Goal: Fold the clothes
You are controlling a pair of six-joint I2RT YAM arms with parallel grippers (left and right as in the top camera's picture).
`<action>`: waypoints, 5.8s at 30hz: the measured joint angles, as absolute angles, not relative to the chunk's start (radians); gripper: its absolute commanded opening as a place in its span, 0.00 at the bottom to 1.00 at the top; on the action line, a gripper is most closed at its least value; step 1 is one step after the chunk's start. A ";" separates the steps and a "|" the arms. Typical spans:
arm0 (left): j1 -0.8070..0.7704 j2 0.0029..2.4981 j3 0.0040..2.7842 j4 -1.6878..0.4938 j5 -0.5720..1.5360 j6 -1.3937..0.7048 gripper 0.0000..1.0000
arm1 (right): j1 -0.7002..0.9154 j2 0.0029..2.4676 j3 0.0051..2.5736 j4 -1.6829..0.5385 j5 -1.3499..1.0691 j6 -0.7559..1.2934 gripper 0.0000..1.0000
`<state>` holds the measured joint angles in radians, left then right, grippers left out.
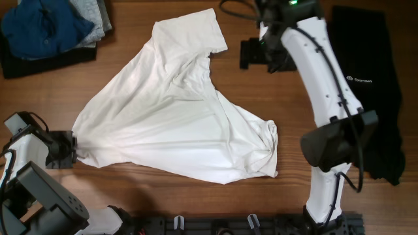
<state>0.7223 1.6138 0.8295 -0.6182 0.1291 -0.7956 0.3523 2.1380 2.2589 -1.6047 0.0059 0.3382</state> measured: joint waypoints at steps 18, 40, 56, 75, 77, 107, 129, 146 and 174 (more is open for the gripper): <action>0.722 1.604 0.830 -0.649 0.184 -0.726 1.00 | 0.533 1.781 1.715 -1.592 -0.078 0.397 1.00; 0.722 1.574 0.830 -0.639 0.219 -0.685 1.00 | 0.535 1.736 1.094 -1.164 -0.356 0.311 0.89; 0.722 1.574 0.830 -0.625 0.231 -0.685 1.00 | 0.535 1.736 0.991 -1.046 -0.386 0.344 0.62; 0.722 1.574 0.830 -0.618 0.231 -0.685 1.00 | 0.567 1.754 0.989 -0.997 -0.385 0.399 0.22; 0.722 1.574 0.830 -0.617 0.231 -0.685 1.00 | 0.567 1.755 0.989 -0.990 -0.385 0.406 0.04; 0.722 1.574 0.830 -0.602 0.234 -0.674 1.00 | 0.121 1.758 1.440 -1.195 -0.205 0.376 0.61; 0.722 1.573 0.830 -0.583 0.234 -0.674 1.00 | 0.568 1.762 1.016 -1.039 -0.366 0.342 0.70; 0.722 1.573 0.830 -0.583 0.234 -0.674 1.00 | 0.568 1.764 0.960 -0.967 -0.352 0.392 0.04; 0.722 1.573 0.830 -0.591 0.234 -0.674 1.00 | 0.180 1.766 1.411 -1.238 -0.351 0.261 0.50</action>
<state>0.7223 1.5734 0.8295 -0.5911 0.2340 -0.6739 0.1799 1.7657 1.4113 -1.2377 -0.3511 0.2611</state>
